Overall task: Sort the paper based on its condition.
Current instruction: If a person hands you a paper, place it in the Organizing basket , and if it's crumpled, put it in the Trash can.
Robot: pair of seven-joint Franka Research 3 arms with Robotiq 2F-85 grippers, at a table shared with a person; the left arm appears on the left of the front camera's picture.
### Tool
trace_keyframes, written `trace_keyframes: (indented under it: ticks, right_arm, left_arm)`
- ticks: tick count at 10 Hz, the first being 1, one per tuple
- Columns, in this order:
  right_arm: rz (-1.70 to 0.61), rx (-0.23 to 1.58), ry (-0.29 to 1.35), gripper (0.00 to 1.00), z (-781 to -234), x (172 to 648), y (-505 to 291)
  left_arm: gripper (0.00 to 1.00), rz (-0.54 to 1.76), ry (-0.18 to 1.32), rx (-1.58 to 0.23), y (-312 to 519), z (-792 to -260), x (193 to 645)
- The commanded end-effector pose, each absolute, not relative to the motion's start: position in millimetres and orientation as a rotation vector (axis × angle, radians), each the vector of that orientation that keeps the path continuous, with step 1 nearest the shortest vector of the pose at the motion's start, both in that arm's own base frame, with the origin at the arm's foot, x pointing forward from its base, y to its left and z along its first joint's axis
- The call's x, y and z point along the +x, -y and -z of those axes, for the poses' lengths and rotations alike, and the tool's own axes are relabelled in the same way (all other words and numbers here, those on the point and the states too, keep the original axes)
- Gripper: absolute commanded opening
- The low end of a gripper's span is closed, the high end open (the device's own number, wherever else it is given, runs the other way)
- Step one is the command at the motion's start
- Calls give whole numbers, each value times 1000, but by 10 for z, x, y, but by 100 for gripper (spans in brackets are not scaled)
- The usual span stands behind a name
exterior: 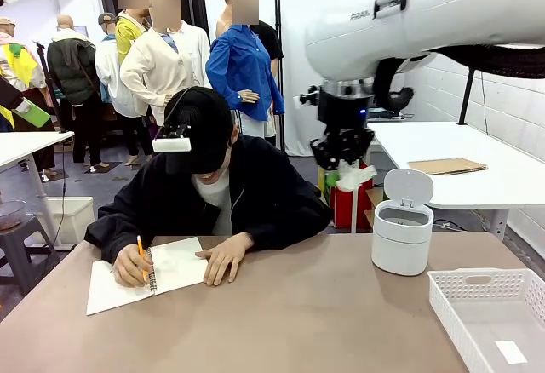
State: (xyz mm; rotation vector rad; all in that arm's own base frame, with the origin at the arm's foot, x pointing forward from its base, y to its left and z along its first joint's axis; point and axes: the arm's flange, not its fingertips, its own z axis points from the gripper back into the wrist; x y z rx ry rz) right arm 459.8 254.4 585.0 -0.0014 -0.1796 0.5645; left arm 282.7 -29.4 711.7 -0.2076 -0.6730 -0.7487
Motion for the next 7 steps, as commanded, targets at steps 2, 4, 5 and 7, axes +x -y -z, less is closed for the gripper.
trace_keyframes:
  ticks: [2,4,5,7]
  right_arm:
    - [-630,-91,124,31,-5861,4977,-2029]
    - [-602,-99,113,31,-5856,5236,-1739]
    - [-591,-120,105,31,-5824,5389,-1594]
    - [-558,-159,126,31,-5640,5706,-1343]
  left_arm:
    - [100,744,673,-201,286,-7118,2827]
    - [100,744,673,-201,286,-7118,2827]
    - [100,744,673,-201,286,-7118,2827]
    - [100,744,673,-201,286,-7118,2827]
